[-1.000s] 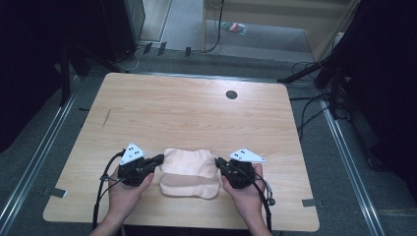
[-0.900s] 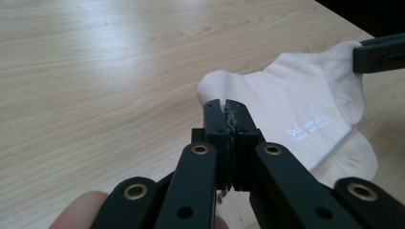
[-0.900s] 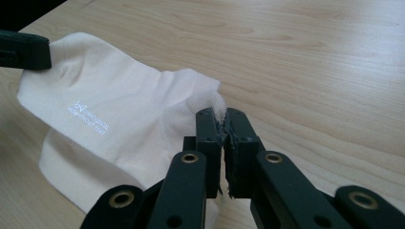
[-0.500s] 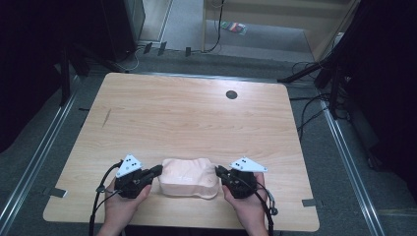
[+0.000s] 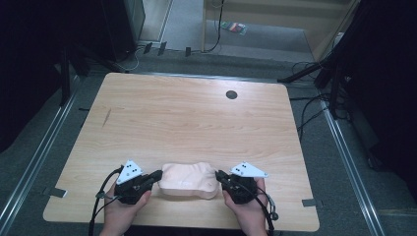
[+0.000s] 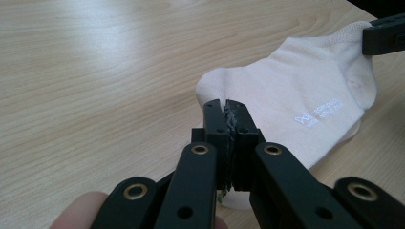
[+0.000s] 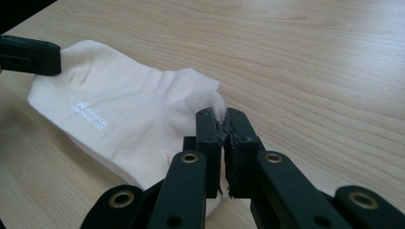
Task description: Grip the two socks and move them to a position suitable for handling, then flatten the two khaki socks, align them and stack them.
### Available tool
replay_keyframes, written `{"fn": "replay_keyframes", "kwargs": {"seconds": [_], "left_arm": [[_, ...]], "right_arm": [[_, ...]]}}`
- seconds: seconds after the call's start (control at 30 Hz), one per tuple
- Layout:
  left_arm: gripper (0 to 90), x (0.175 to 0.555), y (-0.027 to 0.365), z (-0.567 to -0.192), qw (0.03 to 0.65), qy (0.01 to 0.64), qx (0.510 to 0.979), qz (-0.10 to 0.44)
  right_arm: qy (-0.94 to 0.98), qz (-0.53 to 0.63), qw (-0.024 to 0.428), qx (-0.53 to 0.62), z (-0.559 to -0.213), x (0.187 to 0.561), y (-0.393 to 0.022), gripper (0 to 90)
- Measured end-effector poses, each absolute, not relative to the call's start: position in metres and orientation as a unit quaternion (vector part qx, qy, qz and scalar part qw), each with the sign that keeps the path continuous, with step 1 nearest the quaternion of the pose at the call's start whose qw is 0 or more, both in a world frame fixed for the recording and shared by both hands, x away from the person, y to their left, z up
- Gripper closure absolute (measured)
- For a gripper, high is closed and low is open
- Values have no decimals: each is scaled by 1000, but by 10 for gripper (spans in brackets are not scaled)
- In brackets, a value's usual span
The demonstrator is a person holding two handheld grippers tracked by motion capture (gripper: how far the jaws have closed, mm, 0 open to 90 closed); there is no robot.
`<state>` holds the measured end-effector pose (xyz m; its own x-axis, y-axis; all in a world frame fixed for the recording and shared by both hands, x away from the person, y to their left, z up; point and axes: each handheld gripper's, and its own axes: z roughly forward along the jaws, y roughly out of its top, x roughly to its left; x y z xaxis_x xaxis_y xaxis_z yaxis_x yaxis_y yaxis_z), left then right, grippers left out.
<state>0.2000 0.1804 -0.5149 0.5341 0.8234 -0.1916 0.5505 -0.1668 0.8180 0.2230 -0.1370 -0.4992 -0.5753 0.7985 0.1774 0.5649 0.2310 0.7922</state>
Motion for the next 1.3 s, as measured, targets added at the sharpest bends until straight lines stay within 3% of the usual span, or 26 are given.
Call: {"fn": "replay_keyframes", "kwargs": {"seconds": [1.3], "left_arm": [[898, 196, 166, -531, 414, 446, 775, 169]], "right_arm": [[779, 425, 122, 445, -515, 215, -137, 862]]}}
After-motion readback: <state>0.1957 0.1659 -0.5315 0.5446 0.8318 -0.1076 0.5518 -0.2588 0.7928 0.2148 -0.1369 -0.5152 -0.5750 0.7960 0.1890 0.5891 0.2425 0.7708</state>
